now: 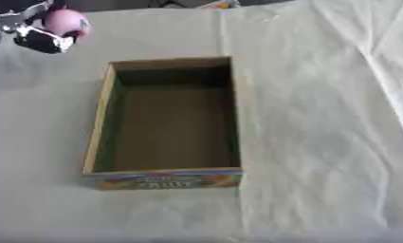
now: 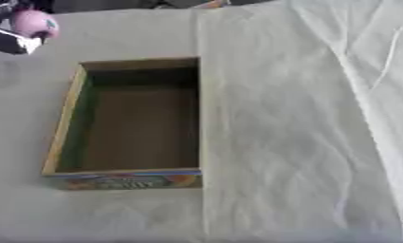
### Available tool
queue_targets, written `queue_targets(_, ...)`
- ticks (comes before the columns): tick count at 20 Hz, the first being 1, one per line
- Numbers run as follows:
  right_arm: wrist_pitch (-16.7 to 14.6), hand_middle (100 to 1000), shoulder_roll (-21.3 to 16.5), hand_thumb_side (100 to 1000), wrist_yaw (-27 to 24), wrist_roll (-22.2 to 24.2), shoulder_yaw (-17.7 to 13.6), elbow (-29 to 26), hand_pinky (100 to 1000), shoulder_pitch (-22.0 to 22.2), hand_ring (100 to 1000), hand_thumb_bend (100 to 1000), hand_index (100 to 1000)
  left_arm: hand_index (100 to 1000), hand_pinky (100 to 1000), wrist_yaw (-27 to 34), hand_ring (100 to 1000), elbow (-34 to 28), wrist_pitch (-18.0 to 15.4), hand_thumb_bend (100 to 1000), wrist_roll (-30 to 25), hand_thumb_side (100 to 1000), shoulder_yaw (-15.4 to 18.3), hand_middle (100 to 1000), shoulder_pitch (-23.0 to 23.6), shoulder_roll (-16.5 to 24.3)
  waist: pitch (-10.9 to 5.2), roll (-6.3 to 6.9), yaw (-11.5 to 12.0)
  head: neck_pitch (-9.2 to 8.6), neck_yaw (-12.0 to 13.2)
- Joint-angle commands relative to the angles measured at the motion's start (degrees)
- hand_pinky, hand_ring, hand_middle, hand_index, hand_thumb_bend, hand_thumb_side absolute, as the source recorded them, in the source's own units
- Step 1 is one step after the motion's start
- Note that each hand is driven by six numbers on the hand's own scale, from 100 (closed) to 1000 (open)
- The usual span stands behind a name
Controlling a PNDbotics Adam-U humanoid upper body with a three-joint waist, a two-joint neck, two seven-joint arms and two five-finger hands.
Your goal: Pick up objects on the table and place them in the box.
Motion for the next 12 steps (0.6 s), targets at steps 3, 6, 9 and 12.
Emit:
queue_targets(3, -0.39, 723, -1.73, 1000, -0.45, -0.28, -0.46, -0.81, 627, -0.65, 786, 100, 815, 585, 305, 1.48, 444, -7.84, -1.86, 100, 3.39, 339, -1.64, 412, -1.25, 0.1, -1.6, -0.33, 0.27, 0.33, -1.43)
queue_targets(6, -0.49, 724, -1.68, 1000, -0.56, -0.23, -0.38, -0.81, 628, -0.72, 786, 100, 815, 588, 308, 1.86, 443, -12.07, -1.53, 100, 2.84, 336, -2.85, 414, -0.82, -2.61, -1.76, -0.4, 0.23, 0.27, -1.48)
queue_targets(9, -0.6, 724, -1.65, 1000, -0.67, -0.19, -0.34, -0.81, 628, -0.8, 786, 100, 815, 591, 309, 1.99, 445, -16.19, -0.63, 100, 0.7, 329, -4.91, 419, 0.05, -5.17, -1.86, -0.48, 0.18, 0.1, -1.26)
queue_targets(12, -0.78, 725, -1.73, 1000, -0.75, -0.11, -0.26, -0.81, 629, -0.91, 787, 100, 815, 592, 310, 1.97, 450, -20.16, 1.17, 100, -1.69, 319, -7.93, 423, 1.66, -5.62, -1.82, -0.46, 0.06, -0.2, -0.88)
